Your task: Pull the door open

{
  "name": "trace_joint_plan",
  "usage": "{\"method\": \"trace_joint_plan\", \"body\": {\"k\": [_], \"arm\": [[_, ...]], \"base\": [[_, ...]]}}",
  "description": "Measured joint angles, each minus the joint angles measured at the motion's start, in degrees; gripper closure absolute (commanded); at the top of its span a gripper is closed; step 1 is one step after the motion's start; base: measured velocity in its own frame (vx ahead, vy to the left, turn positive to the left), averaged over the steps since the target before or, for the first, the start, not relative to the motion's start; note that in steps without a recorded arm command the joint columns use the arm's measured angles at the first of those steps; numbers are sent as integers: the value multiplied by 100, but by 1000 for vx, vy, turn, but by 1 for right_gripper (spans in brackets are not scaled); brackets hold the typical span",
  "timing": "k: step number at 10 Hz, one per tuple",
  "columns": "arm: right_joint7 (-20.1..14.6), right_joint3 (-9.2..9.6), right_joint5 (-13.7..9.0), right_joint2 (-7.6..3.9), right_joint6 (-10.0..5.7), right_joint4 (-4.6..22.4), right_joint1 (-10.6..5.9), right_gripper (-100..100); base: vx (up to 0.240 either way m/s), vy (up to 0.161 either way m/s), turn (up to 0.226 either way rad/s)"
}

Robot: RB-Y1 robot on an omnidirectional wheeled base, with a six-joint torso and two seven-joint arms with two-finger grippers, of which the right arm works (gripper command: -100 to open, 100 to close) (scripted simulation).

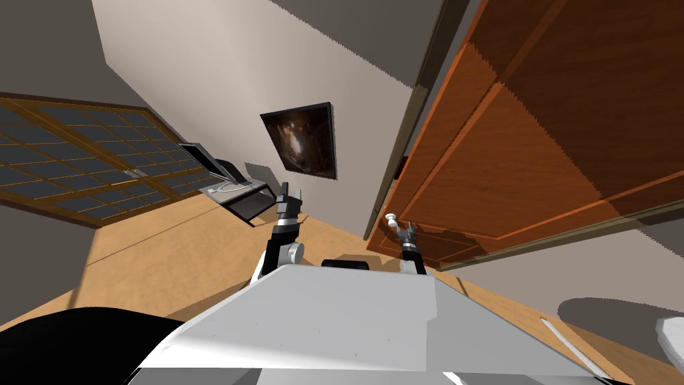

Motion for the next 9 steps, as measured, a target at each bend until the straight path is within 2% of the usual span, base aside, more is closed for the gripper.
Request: {"method": "trace_joint_plan", "body": {"k": [1,2,3,4,6,9], "arm": [[-125,15,-77,49,154,-289,147,-100],[-250,31,-113,38,187,-225,84,-100],[-336,40,-123,8,97,-42,-5,-100],[-446,49,-177,23,101,-133,63,-100],[-739,101,-291,46,-35,131,-48,-100],[-1039,141,-458,93,119,-104,45,-100]], "base": [[-61,-7,29],[-19,8,14],[-21,-3,27],[-47,-14,40],[-31,-4,10],[-42,-12,40]]}}
